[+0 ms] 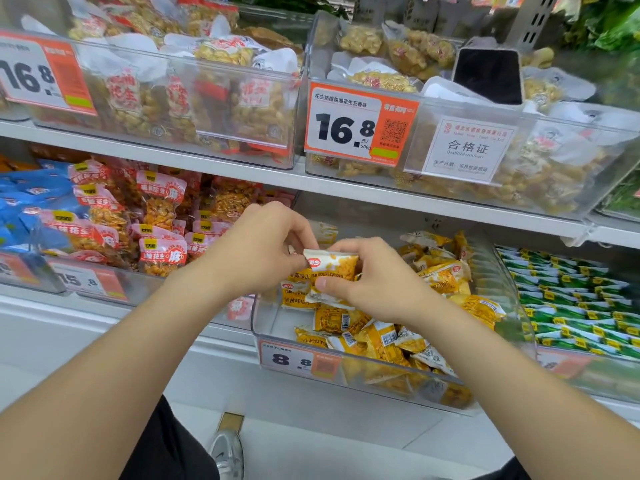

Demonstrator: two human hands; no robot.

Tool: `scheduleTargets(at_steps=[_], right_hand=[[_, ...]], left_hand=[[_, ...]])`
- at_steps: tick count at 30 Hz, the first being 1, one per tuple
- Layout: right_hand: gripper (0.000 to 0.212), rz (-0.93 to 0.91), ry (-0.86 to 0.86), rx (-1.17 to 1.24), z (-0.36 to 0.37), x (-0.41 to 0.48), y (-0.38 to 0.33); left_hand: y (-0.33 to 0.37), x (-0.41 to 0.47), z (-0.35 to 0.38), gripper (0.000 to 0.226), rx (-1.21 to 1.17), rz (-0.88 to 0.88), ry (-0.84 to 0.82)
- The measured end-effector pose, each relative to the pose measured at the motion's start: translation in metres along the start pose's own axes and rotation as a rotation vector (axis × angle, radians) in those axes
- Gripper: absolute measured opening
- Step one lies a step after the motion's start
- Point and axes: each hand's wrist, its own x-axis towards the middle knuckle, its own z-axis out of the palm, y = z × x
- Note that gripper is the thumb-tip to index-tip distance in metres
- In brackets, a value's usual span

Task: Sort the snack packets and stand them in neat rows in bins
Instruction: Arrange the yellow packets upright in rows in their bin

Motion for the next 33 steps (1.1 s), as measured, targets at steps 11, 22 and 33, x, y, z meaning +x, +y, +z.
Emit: scheduleTargets(at_steps=[11, 22, 33], right_hand=[[0.039, -0.19, -0.022, -0.68, 0.062, 0.026, -0.002], [0.095, 0.023, 0.034, -0.521, 0.062, 0.041, 0.002], [0.075, -0.095, -0.105, -0.661, 0.058, 0.037, 0.001]], left_hand=[[-0.024, 0.008, 0.015, 0.036, 0.169, -0.147, 0.053], [-0.032, 0.013, 0.016, 0.038, 0.154, -0.153, -0.004], [-0.031, 0.01, 0.012, 0.037, 0.146, -0.152, -0.019]])
